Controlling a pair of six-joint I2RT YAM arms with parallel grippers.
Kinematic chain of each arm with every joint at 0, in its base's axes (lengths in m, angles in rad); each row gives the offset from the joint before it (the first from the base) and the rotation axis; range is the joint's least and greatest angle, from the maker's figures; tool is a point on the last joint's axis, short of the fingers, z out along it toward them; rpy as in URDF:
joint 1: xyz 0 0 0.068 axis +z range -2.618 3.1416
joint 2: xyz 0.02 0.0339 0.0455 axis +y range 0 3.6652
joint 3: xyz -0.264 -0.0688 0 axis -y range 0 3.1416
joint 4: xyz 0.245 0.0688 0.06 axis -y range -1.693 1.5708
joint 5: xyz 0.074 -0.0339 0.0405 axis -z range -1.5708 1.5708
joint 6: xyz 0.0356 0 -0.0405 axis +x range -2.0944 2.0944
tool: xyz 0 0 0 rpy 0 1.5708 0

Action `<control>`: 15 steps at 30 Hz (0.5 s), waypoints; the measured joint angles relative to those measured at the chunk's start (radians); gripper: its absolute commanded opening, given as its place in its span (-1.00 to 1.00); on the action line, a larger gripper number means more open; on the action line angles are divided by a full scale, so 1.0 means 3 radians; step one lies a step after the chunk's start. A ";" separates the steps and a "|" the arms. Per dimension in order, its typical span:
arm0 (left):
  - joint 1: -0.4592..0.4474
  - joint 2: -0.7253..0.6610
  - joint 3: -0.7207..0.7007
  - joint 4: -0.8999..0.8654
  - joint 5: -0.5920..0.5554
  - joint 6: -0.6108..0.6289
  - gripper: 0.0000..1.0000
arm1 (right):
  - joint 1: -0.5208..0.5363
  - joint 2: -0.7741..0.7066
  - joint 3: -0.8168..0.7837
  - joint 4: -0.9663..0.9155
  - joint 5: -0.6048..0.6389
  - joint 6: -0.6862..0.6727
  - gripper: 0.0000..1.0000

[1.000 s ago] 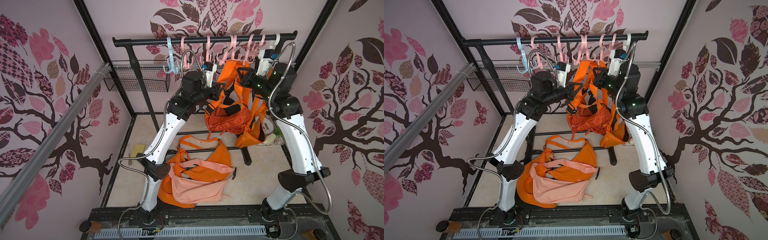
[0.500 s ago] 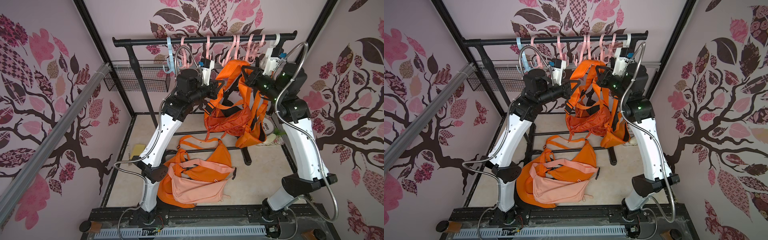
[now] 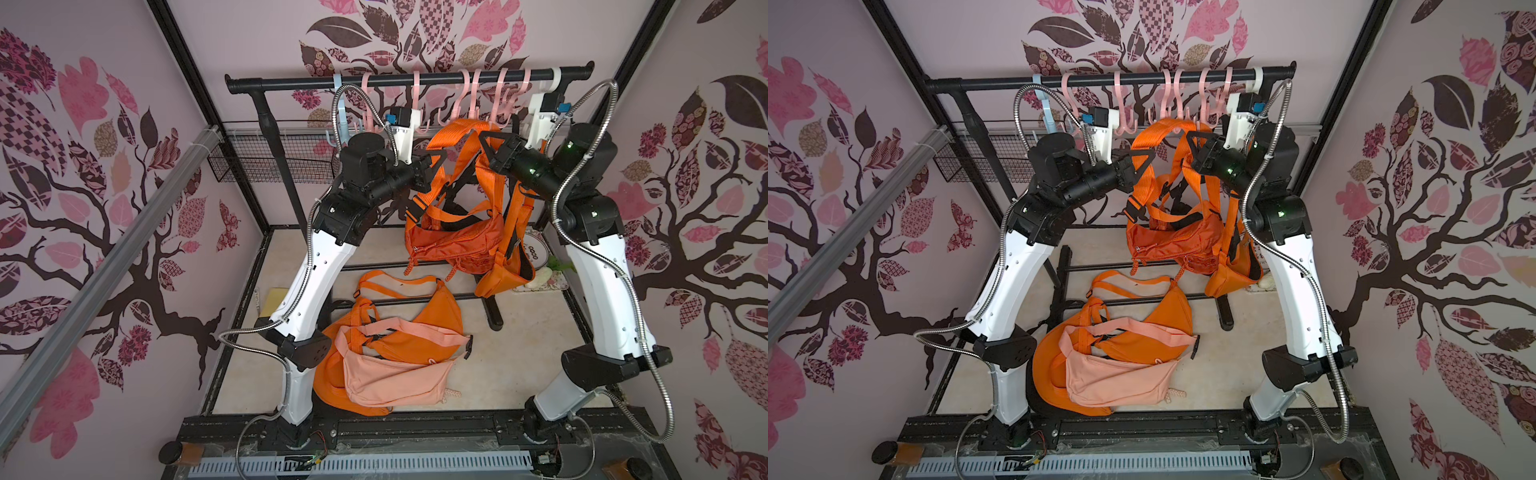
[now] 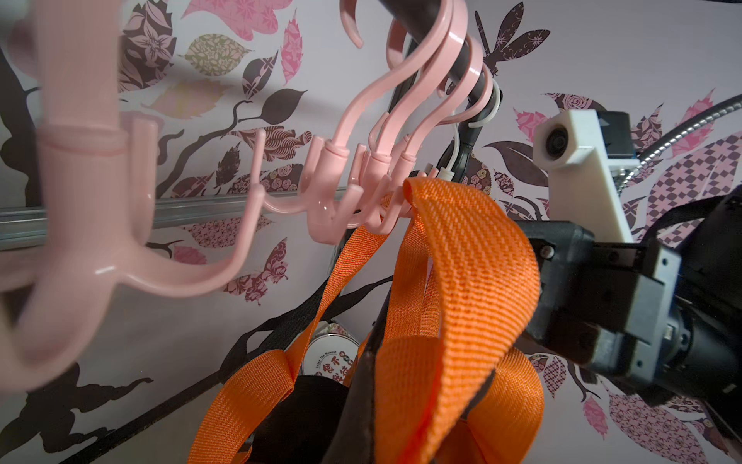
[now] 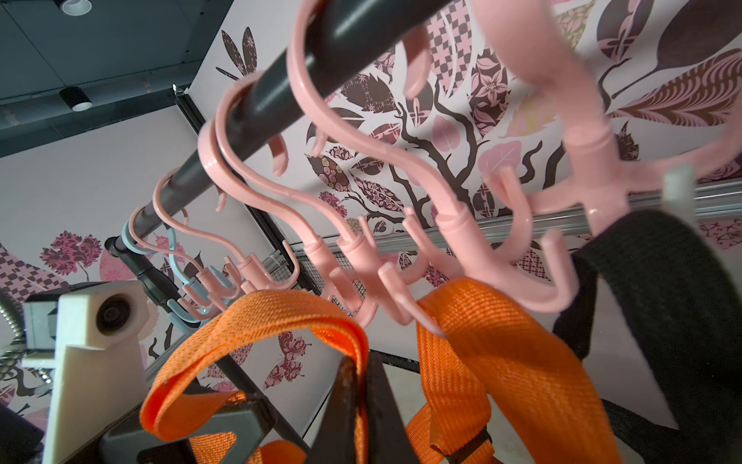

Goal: Hang the bag on a hook
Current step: Hang the bag on the hook.

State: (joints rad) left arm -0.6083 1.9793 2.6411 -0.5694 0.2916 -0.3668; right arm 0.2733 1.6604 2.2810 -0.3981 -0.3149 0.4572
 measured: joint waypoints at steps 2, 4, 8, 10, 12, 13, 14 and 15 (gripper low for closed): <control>-0.0009 0.0020 0.0005 0.0000 0.0004 -0.0014 -1.00 | 0.0000 0.0056 0.0052 -0.0025 0.0000 -0.0001 -1.00; -0.0013 0.0053 0.0013 0.0000 0.0004 -0.0024 -1.00 | 0.0000 0.0130 0.0132 -0.0064 0.0005 0.0000 -1.00; -0.0013 0.0174 0.0036 0.0000 0.0008 -0.0084 -1.00 | 0.0000 0.0242 0.0256 -0.0149 0.0107 -0.0003 -1.00; -0.0013 0.0226 0.0036 0.0004 0.0018 -0.0123 -1.00 | 0.0000 0.0243 0.0256 -0.0169 0.0191 -0.0001 -1.00; -0.0013 0.0263 0.0034 0.0023 0.0028 -0.0173 -1.00 | 0.0000 0.0235 0.0258 -0.0156 0.0278 -0.0005 -1.00; -0.0014 0.0275 0.0034 0.0033 0.0029 -0.0191 -1.00 | 0.0000 0.0231 0.0257 -0.0142 0.0308 -0.0015 -1.00; -0.0015 0.0276 0.0034 0.0053 0.0029 -0.0215 -1.00 | 0.0000 0.0229 0.0257 -0.0114 0.0327 -0.0025 -1.00; -0.0017 0.0276 0.0034 0.0075 0.0029 -0.0231 -1.00 | 0.0000 0.0228 0.0254 -0.0080 0.0336 -0.0031 -1.00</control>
State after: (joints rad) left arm -0.6132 2.0621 2.6514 -0.5468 0.3004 -0.4362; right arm 0.2733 1.7287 2.3573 -0.4221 -0.2142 0.4480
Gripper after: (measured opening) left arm 0.049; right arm 0.074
